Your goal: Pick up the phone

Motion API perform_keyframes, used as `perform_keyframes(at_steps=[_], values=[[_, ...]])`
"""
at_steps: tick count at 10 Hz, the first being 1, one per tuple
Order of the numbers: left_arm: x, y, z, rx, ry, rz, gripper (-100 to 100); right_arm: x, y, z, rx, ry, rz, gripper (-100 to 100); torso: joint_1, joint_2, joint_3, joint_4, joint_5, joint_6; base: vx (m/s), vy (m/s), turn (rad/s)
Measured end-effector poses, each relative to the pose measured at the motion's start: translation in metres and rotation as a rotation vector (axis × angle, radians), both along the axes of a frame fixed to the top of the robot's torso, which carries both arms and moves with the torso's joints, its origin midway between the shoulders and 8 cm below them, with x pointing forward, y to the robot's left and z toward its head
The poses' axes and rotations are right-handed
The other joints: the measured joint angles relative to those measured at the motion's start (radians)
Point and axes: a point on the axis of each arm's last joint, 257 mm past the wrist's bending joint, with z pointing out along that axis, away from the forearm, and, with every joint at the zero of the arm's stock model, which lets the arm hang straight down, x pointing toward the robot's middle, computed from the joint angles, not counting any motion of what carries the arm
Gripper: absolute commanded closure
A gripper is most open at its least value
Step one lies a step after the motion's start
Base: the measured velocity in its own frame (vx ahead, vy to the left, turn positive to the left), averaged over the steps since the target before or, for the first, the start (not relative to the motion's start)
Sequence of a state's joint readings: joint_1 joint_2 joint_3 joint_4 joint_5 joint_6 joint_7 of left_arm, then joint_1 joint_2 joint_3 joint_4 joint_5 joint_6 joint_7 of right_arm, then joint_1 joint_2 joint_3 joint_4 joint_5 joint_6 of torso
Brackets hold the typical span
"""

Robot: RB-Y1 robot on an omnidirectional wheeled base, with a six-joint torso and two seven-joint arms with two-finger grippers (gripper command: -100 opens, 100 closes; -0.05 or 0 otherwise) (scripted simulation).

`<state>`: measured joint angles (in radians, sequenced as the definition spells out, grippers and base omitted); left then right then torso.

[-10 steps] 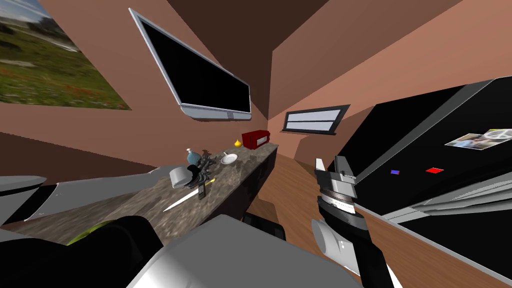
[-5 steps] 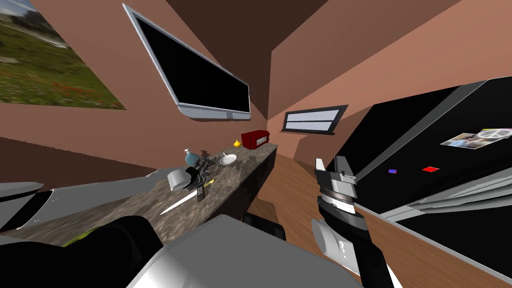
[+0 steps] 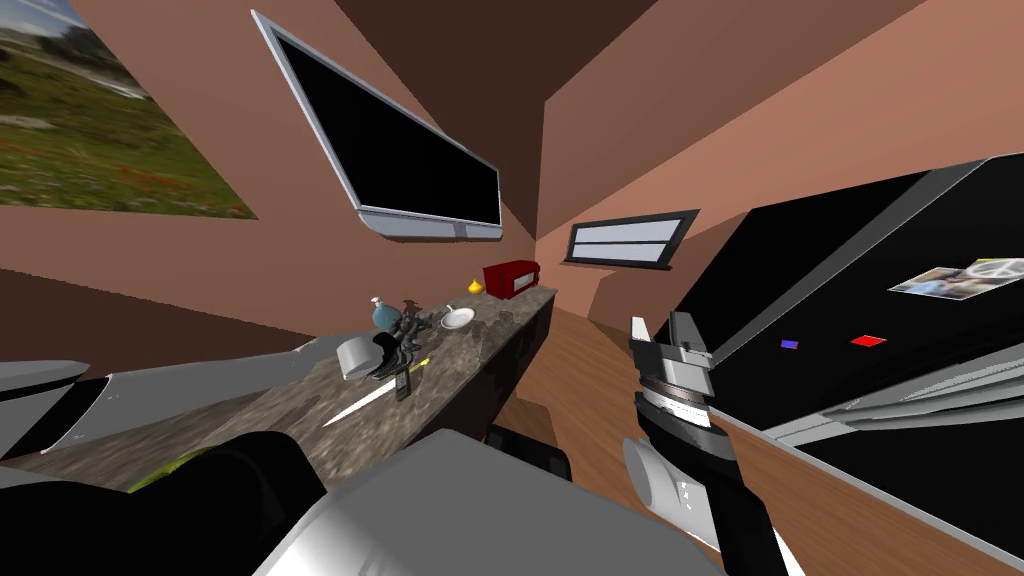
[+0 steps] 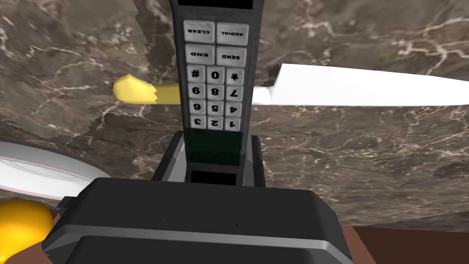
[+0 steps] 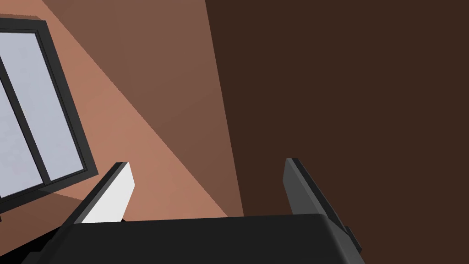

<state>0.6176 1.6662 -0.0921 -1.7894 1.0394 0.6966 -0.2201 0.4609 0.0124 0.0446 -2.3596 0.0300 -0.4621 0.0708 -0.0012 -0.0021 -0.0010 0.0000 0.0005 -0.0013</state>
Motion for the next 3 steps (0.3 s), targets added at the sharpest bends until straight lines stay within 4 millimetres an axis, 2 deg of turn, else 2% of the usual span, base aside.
perform_keyframes(at_steps=[2, 3], values=[[0.0067, -0.005, 0.0092, 0.0, 0.002, -0.01, 100, 0.0, 0.0, 0.0, 0.0, 0.0, 0.0, 0, -0.001, 0.001, 0.001, 0.0, 0.0, 0.0, -0.021, -0.009, 0.023], [0.0068, -0.0054, 0.0095, -0.001, 0.002, -0.01, 0, 0.0, 0.0, 0.0, 0.0, 0.0, 0.0, 0, 0.0, 0.0, 0.0, 0.0, 0.0, 0.0, 0.0, 0.0, 0.0]])
